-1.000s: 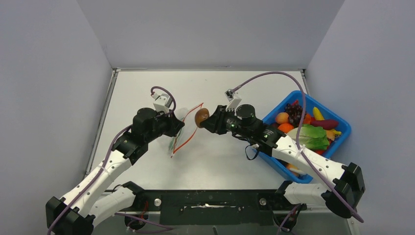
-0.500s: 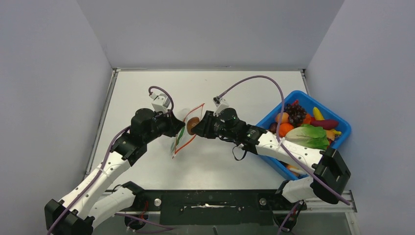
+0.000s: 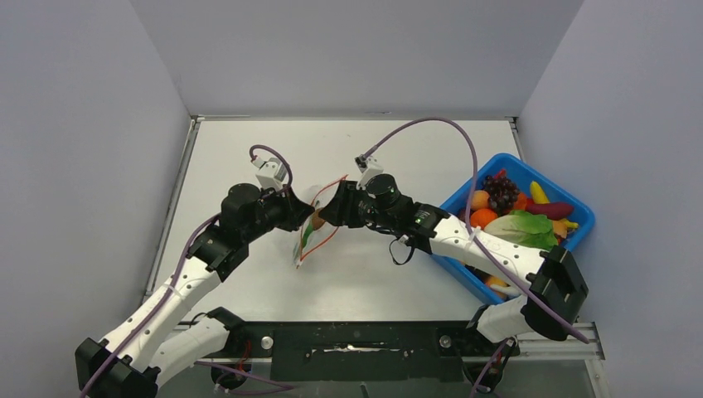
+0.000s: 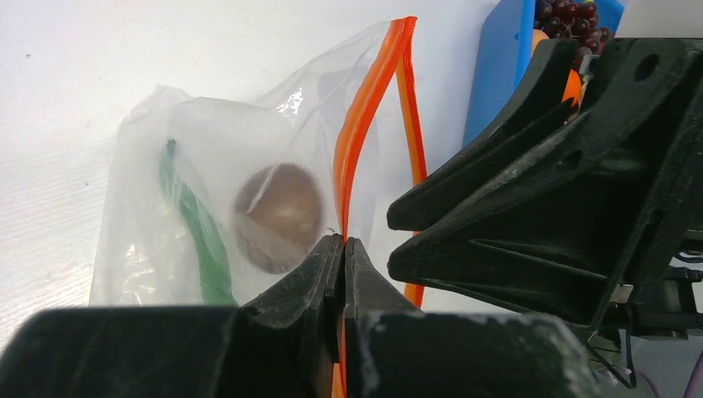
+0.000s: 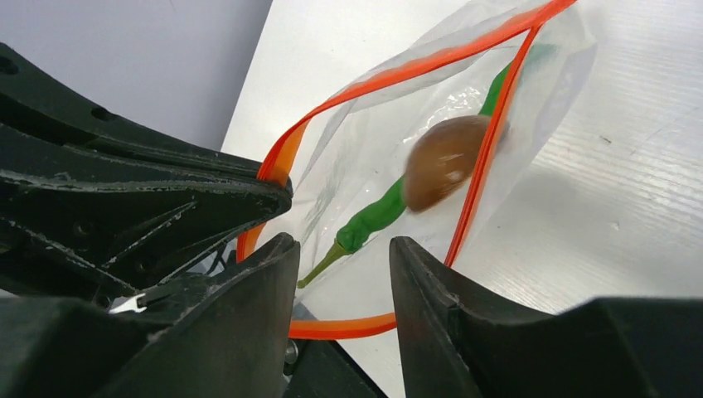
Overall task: Place the food in the zip-top bag and seal the zipper
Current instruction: Place the fake food in the zipper food storage bag.
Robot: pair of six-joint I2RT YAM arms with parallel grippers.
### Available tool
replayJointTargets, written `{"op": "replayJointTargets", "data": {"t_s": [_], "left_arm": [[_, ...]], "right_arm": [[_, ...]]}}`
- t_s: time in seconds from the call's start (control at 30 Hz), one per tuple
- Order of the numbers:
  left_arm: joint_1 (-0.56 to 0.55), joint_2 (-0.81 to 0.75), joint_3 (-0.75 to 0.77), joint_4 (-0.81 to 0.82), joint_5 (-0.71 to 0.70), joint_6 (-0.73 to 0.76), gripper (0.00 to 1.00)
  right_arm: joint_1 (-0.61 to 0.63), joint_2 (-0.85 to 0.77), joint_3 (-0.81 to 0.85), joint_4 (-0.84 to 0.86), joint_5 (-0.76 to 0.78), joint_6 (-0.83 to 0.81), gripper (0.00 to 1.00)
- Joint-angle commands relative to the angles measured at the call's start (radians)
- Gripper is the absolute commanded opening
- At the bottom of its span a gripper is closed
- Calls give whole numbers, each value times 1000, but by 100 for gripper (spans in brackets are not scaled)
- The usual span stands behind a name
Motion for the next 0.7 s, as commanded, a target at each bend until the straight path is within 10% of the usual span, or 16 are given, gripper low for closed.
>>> {"op": "replayJointTargets", "data": {"t_s": [0.0,0.67], "left_arm": [[10,5,33,32,-12,0,0],[12,22,40,59,-10,-25,0]], "right_arm": [[-9,-69,43,-47,43,-62,48],[-12,-69,-63,3,117,215,51]]}}
